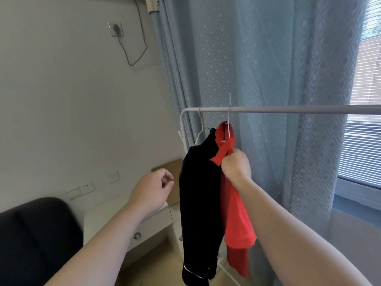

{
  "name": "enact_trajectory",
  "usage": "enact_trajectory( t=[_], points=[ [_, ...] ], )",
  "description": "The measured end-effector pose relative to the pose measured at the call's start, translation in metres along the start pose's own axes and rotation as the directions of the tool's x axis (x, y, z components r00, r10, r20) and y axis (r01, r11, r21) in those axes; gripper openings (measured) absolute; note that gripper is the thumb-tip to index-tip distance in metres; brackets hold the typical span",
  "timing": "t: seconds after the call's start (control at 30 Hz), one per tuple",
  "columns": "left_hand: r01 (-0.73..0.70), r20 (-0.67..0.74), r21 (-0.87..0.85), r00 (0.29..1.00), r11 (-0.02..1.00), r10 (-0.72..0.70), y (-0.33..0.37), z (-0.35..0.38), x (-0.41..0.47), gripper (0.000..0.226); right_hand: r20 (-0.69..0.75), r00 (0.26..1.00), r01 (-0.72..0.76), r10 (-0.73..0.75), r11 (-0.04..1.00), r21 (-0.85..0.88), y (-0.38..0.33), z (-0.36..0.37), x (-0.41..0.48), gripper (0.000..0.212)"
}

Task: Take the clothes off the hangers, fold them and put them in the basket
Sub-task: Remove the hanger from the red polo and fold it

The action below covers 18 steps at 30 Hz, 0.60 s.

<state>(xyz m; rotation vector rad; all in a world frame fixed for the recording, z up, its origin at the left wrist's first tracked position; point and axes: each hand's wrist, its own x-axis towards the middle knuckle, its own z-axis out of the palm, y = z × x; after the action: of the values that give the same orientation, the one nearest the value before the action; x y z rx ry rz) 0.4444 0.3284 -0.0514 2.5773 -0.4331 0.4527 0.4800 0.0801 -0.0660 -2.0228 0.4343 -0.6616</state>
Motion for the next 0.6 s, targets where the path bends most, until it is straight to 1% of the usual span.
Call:
enact_trajectory(
  t=[0.1,0.17,0.27,0.37,0.47,0.53,0.57,0.6],
  points=[
    [-0.046,0.027,-0.029,0.999,0.999,0.047,0.014,0.008,0.004,0.006,0.006,0.999,0.043,-0.043,0.988,-0.146,-0.005,-0.031,-0.022,0.024],
    [-0.090,0.043,-0.060,0.995,0.994,0.092,0.028,0.016,0.004,0.008,0.016,0.996,0.092,-0.091,0.959,-0.269,-0.005,-0.055,-0.043,0.026],
    [-0.149,0.046,-0.091,0.987,0.985,0.153,0.049,0.032,0.005,0.013,0.063,0.981,0.193,-0.185,0.865,-0.464,-0.001,-0.092,-0.078,0.022],
    [-0.153,0.016,-0.164,0.987,0.975,0.158,0.062,0.052,0.006,0.026,0.131,0.957,0.286,-0.260,0.750,-0.597,0.008,-0.133,-0.112,0.016],
    [-0.082,-0.044,-0.151,0.996,0.985,0.076,0.070,0.070,0.003,0.052,0.238,0.919,0.391,-0.314,0.655,-0.646,0.018,-0.166,-0.132,0.019],
    [0.001,-0.033,-0.092,0.999,0.996,-0.004,0.070,0.076,-0.005,0.068,0.295,0.899,0.436,-0.323,0.629,-0.643,0.027,-0.183,-0.143,0.021],
    [0.039,-0.013,-0.060,0.999,0.997,-0.040,0.067,0.081,-0.008,0.070,0.314,0.893,0.450,-0.322,0.627,-0.636,0.030,-0.191,-0.149,0.021],
    [0.064,0.019,-0.026,0.998,0.998,-0.063,0.062,0.083,-0.011,0.067,0.327,0.889,0.457,-0.319,0.630,-0.628,0.034,-0.196,-0.153,0.020]
  ],
)
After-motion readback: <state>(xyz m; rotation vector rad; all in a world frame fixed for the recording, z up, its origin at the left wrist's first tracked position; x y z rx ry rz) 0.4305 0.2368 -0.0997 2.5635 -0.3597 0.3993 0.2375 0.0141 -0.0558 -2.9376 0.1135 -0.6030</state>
